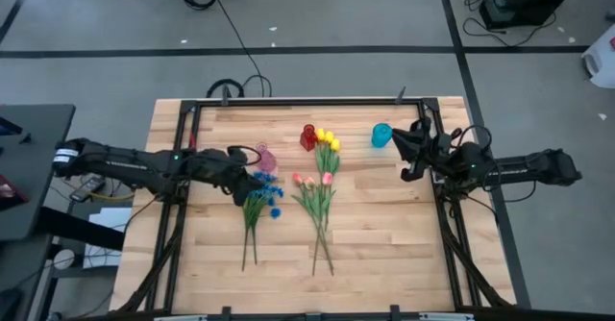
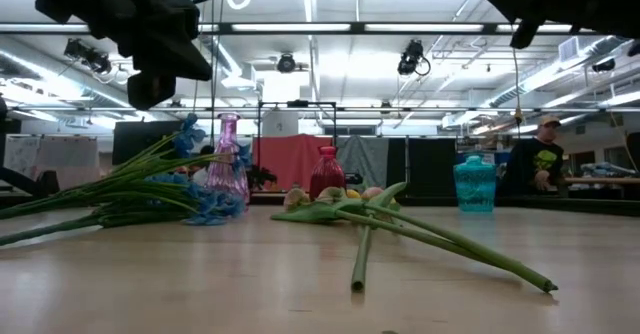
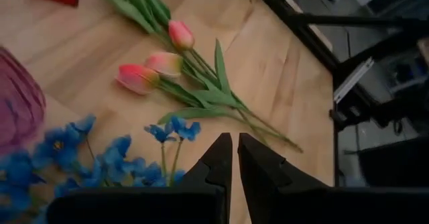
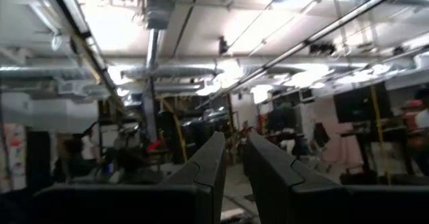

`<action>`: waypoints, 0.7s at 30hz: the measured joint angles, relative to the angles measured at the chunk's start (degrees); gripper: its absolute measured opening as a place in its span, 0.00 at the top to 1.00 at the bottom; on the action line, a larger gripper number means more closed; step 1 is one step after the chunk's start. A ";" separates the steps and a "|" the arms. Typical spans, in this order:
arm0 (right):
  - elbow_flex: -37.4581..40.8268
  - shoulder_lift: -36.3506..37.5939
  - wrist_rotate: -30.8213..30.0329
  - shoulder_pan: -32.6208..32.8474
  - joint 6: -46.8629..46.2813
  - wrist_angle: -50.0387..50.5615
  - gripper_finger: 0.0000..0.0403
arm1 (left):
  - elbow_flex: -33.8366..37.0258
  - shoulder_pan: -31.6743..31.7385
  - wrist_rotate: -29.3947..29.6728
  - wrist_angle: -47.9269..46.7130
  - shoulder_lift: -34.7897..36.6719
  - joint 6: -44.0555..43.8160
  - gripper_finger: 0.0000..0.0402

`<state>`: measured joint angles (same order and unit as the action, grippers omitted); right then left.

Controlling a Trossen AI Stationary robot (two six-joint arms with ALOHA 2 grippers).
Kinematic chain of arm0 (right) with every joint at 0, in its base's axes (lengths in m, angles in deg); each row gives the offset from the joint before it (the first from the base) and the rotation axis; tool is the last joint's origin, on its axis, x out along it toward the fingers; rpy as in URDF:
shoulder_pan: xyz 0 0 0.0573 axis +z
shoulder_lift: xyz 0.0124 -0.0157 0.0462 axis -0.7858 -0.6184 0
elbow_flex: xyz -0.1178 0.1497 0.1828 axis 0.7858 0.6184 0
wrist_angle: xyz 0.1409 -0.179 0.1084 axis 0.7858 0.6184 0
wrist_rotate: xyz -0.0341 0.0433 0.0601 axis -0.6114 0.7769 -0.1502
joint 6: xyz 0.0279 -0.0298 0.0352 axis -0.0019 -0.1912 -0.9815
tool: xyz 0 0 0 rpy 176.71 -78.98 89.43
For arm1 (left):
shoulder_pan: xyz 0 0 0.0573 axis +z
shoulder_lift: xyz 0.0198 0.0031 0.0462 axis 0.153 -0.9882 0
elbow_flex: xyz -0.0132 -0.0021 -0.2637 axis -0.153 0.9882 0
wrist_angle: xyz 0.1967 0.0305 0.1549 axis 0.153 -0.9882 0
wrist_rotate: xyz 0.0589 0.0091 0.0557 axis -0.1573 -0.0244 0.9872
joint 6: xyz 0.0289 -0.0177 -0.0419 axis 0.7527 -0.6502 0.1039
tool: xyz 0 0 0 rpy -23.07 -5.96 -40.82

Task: Sort flowers into vase by color
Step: Put the blue flowers into the pink vase

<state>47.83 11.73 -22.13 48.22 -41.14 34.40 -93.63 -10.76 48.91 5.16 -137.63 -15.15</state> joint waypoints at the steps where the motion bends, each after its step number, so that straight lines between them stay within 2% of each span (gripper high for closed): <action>1: 0.00 -0.85 0.78 0.00 -0.71 0.00 0.82 | -0.20 -0.34 -0.05 -0.55 -0.09 -1.09 0.91; 5: 0.00 -4.92 5.07 0.07 -1.89 0.10 0.82 | -3.50 -2.21 -0.02 -7.93 -0.10 -4.17 0.91; 9: -0.02 -9.96 6.12 0.07 -2.24 0.21 0.82 | -10.81 -4.90 4.03 -24.92 -0.89 -10.19 0.92; 14: -0.02 -16.00 5.93 -0.12 -0.50 -6.23 0.82 | -21.51 -8.20 9.96 -44.14 -6.56 -15.53 0.95; 21: -0.04 -20.20 5.91 -0.28 2.92 -11.93 0.82 | -30.90 -11.32 12.51 -58.28 -16.83 -17.29 0.97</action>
<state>47.79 -8.46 -16.22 47.94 -38.22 22.46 -124.53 -22.08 61.42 -53.12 -154.45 -32.44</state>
